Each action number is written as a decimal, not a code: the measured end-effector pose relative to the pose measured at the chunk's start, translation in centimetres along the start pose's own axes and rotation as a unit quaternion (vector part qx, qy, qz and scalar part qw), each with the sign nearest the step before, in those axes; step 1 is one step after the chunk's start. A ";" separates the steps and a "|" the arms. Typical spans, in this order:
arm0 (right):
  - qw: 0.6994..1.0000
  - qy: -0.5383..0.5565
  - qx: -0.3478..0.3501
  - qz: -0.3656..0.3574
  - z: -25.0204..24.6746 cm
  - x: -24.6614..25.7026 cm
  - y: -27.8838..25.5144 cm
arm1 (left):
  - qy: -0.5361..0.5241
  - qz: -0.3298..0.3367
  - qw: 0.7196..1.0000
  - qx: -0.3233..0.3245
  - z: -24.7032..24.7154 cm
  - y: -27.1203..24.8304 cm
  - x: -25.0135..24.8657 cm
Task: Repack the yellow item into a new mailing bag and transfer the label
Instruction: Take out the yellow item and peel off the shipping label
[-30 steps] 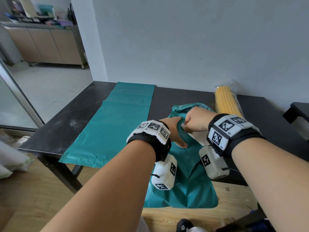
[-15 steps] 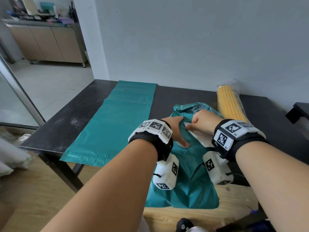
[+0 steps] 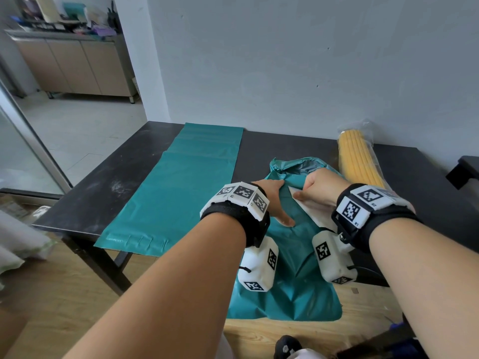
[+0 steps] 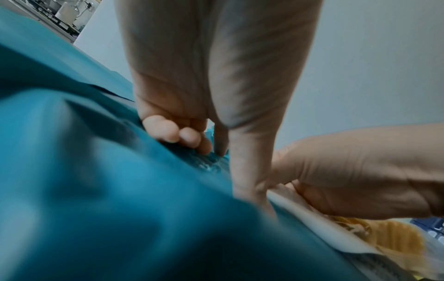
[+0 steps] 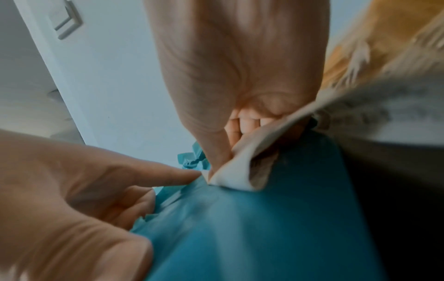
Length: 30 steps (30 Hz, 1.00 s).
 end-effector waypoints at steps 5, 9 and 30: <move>1.000 -0.010 0.001 0.000 0.0 -0.2 0.1 | 0.007 -0.004 1.000 0.007 0.1 -0.1 0.0; 1.000 -0.012 -0.007 0.004 -0.1 -0.3 0.0 | 0.007 -0.006 1.000 0.010 0.1 0.0 0.0; 0.975 0.200 0.044 0.081 -0.5 -4.1 -1.8 | -0.018 -0.008 1.000 0.016 0.1 -0.9 -0.5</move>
Point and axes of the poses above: each hand's wrist, its own y-axis towards the middle knuckle, its own z-axis out of the palm, x = y × z, the point moved 10 cm from there along y, towards the middle knuckle, and after that the axes turned 9 degrees about z, right-handed, at the moved point
